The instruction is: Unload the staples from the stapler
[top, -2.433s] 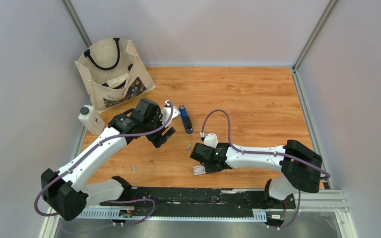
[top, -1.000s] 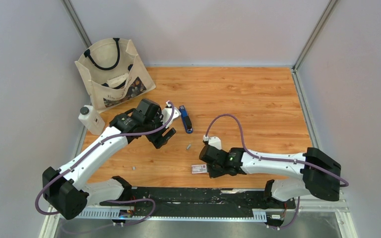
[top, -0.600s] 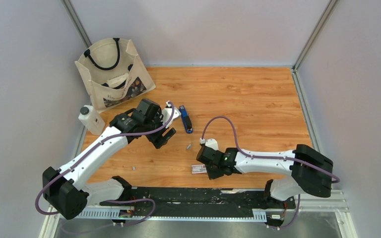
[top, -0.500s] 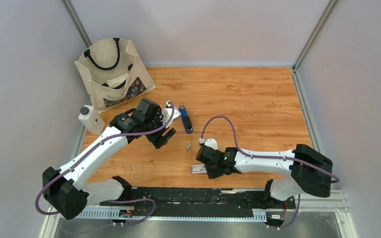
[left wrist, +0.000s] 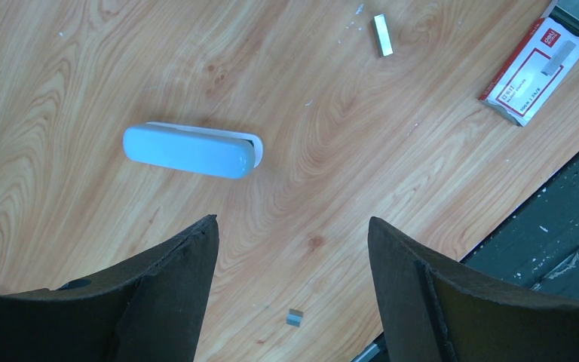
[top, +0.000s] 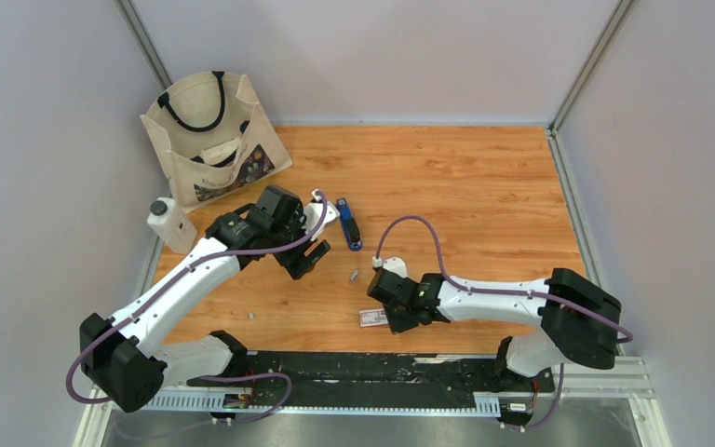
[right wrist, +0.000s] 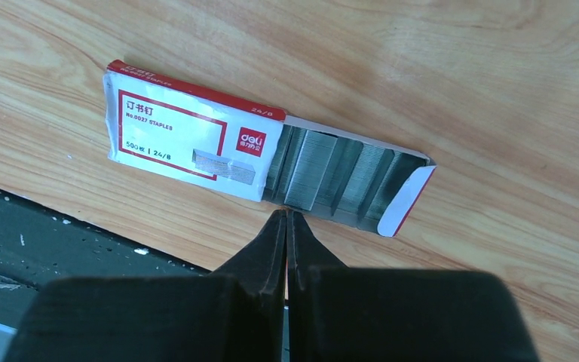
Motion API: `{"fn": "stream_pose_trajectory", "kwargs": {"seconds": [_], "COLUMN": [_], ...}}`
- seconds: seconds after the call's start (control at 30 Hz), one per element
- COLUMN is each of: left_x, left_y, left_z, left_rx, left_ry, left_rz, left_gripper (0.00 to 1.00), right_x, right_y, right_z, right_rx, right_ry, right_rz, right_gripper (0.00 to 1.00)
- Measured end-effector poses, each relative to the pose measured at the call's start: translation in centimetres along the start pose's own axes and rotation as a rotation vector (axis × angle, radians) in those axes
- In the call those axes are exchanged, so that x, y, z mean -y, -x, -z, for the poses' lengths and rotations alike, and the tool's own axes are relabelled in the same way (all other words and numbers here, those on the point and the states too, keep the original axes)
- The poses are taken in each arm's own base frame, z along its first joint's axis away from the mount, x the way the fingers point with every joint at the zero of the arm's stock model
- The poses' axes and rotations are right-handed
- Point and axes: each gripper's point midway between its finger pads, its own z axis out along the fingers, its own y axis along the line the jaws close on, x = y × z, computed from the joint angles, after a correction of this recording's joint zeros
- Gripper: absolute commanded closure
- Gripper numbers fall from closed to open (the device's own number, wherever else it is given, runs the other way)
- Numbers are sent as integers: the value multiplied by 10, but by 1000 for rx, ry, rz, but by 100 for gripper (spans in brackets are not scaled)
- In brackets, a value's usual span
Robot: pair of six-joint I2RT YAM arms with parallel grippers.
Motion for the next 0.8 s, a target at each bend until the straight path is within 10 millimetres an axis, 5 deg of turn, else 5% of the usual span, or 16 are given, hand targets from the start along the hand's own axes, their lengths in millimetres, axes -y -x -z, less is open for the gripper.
{"fn": "stream_pose_trajectory", "kwargs": {"seconds": [0.13,0.27,0.4,0.6,0.8], "left_x": [0,0,2,12,38], "left_y": [0,0,1,3,13], "left_z": [0,0,-2,-34,-85], "left_rx": [0,0,2,-67,-144], "left_ry": [0,0,-16,-95,-182], "left_rz": [0,0,0,-7,-58], "left_gripper": [20,20,21,27,30], "right_x": [-3,-11,-27,-12,53], "right_y": [1,7,42,85,67], "right_z": [1,14,54,95,77], "right_rx": [-4,18,139,344,406], "right_ry": [14,71,152,143,-18], "right_rz": [9,19,17,-52,-169], "right_gripper": [92,70,37,38,41]}}
